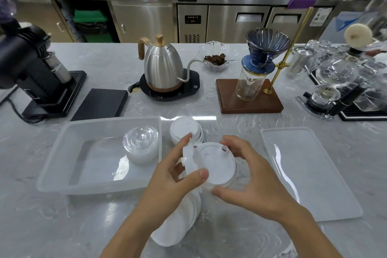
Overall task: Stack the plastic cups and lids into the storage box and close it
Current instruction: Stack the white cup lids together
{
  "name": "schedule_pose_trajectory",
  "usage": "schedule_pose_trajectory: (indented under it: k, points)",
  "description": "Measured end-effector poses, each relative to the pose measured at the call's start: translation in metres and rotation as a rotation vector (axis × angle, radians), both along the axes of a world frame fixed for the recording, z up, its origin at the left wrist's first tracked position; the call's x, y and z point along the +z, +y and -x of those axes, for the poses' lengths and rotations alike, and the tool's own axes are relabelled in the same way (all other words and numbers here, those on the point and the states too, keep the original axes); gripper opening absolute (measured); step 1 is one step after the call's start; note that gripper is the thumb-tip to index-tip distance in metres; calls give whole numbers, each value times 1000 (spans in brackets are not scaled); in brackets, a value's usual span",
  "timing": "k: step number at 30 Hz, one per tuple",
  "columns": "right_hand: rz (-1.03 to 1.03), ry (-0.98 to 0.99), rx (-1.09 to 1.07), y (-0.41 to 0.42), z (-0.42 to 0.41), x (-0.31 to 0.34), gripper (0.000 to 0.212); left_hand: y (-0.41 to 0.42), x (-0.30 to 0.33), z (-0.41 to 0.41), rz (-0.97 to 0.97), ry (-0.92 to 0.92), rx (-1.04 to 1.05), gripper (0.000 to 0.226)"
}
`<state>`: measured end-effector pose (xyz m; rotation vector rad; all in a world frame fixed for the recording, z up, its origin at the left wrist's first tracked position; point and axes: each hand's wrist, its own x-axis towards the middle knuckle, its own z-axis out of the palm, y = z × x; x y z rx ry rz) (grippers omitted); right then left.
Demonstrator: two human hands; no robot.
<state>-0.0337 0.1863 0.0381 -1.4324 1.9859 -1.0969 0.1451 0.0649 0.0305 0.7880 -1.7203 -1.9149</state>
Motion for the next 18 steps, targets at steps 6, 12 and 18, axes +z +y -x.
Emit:
schedule_pose_trajectory:
  k: [6,12,18]
  points:
    - [193,-144,-16,2,-5,20,89,5,-1,1,-34,59,-76,80]
    - [218,-182,-4,6,-1,28,84,4,-3,-1,-54,95,-89,77]
    - [31,32,49,9,-4,44,86,3,-8,-2,-219,198,-112,82]
